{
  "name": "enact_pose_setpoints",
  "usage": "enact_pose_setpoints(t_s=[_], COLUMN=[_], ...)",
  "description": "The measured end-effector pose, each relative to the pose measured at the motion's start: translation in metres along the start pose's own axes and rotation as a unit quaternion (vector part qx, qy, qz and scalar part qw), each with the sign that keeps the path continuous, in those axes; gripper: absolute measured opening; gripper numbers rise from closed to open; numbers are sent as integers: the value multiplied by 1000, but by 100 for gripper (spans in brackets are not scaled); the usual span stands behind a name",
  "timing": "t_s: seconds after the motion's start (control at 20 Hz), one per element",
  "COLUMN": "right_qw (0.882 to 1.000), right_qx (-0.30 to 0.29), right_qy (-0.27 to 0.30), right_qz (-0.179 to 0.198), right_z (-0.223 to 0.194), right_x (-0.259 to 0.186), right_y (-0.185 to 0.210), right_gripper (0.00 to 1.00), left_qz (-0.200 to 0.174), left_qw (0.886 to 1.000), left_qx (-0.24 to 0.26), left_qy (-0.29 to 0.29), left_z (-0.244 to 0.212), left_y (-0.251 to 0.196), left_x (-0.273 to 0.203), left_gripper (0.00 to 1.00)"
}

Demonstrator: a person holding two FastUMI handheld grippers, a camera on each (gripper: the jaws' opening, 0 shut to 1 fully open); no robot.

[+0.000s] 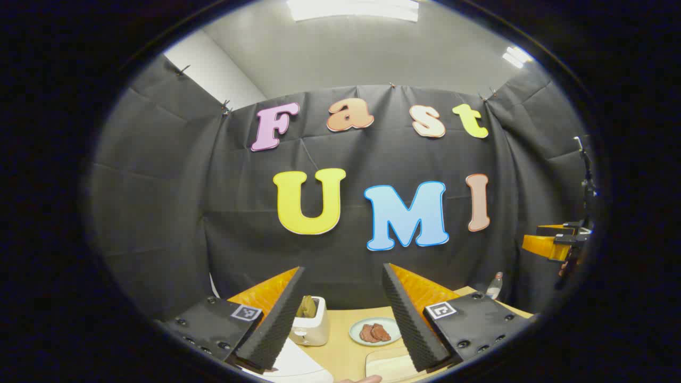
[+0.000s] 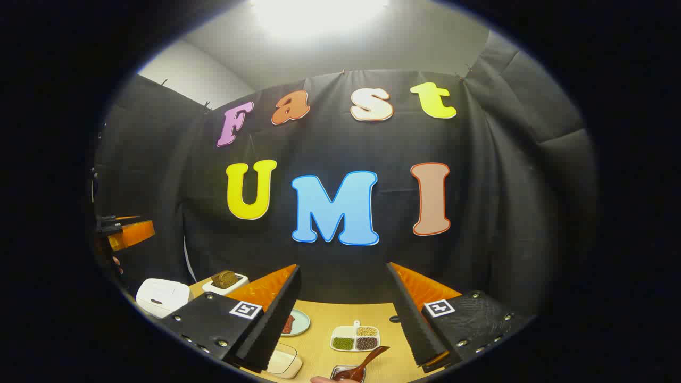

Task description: Close the left gripper, press the button to open the rice cooker; take a wooden spoon from the chopstick holder with the right hand, scoop a spoonful of rice and pour it into the rice cooker, then put the wooden spoon back into the chopstick holder.

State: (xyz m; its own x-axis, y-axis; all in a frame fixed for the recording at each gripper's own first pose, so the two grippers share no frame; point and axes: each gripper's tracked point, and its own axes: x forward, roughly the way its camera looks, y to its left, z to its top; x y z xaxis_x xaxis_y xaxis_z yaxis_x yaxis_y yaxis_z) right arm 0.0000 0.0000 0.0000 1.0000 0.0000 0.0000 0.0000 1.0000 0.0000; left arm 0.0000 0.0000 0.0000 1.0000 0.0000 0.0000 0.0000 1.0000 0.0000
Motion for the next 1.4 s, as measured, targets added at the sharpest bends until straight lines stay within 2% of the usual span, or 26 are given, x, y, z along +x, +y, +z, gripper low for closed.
enact_pose_setpoints(t_s=[0.3,0.5,0.7,0.8,0.85,1.05,1.25,1.3,1.4], right_qw=[1000,1000,1000,1000,1000,1000,999,999,999], right_qx=[1,-5,-5,-1,0,1,0,-3,-6], right_qy=[3,9,16,19,20,26,31,36,42], right_qz=[2,7,10,12,12,14,17,19,21], right_z=[-2,-9,-17,-21,-24,-32,-42,-46,-51], right_x=[-2,-3,-4,-3,-4,-2,0,2,5], right_y=[0,1,-2,-4,-5,-8,-9,-9,-10], right_gripper=[95,96,96,96,96,96,96,96,96], left_qz=[-3,-10,-40,-41,-37,-20,-19,-21,-21], left_qw=[1000,1000,998,997,997,998,998,998,998], left_qx=[-3,-6,-28,-32,-31,-24,-14,-12,-12], left_qy=[3,2,38,53,57,51,53,59,63], left_z=[-3,-13,-39,-50,-54,-56,-66,-71,-78], left_y=[5,1,-10,-4,1,15,21,22,27], left_x=[-4,-4,-2,0,1,0,-4,-5,-8], left_gripper=[100,96,94,92,96,100,92,96,86])
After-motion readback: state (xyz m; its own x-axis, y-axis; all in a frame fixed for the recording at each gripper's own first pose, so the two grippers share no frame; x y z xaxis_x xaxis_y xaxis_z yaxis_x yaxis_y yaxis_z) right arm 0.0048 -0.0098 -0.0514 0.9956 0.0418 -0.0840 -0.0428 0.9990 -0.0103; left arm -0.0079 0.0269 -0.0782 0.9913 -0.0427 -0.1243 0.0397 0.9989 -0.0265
